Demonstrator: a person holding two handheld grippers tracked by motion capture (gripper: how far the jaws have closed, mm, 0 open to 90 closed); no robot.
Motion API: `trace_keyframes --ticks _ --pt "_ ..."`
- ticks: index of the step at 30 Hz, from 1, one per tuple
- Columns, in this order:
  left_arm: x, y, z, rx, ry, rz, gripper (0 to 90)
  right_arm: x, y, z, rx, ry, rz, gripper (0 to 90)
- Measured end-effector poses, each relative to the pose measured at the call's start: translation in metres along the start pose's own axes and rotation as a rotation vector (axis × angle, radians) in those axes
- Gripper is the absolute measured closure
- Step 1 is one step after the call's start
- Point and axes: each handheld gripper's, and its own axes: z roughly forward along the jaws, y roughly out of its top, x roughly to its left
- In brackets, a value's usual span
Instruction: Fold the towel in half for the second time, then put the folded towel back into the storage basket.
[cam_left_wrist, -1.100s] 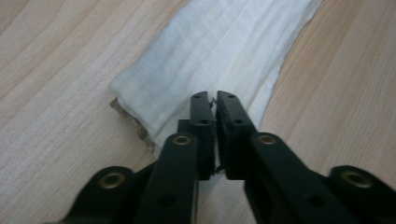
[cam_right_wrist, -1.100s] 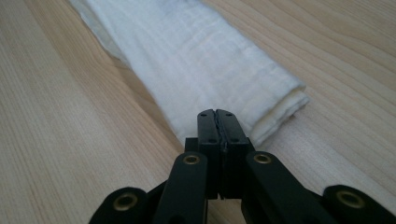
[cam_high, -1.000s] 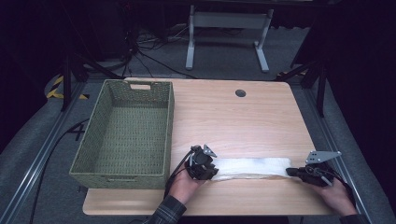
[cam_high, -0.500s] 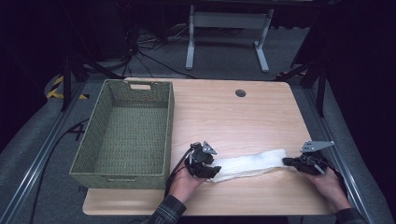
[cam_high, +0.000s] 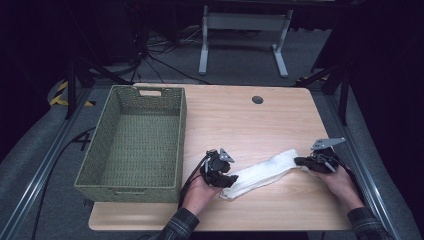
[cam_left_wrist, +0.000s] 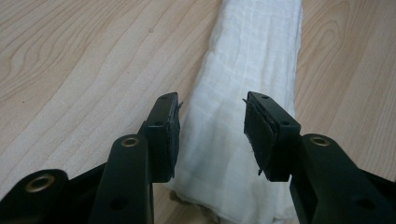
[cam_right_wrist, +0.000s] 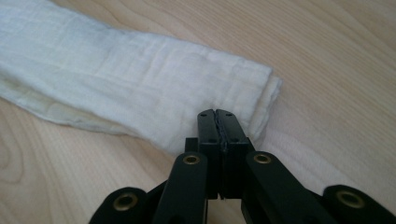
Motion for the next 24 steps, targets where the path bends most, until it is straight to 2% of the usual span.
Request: trace_keyframes --ticks 9,13,16,18,20,21,24 --pt "0.002 0.003 0.003 0.007 0.0 0.009 57.5 -0.008 0.03 0.025 0.001 0.004 -0.036 89.6" --pt "0.005 0.003 0.003 0.005 0.005 0.009 66.1 -0.004 0.036 0.021 -0.041 0.02 -0.035 89.3" --pt "0.008 0.003 0.005 0.011 0.018 -0.003 74.9 0.002 0.036 0.013 -0.069 0.041 -0.027 86.1" --pt "0.01 0.003 0.006 0.034 0.041 -0.009 81.3 0.007 0.032 0.008 -0.086 0.051 -0.037 87.7" --pt "0.014 0.003 0.009 0.05 0.038 -0.02 87.9 0.015 0.025 0.006 -0.088 0.098 -0.02 89.4" --pt "0.014 0.003 0.009 0.05 0.038 -0.02 89.1 0.015 0.025 0.006 -0.088 0.098 -0.02 89.4" --pt "0.016 0.004 0.013 0.062 0.017 -0.013 89.5 0.026 0.019 0.008 -0.077 0.139 -0.03 89.5"
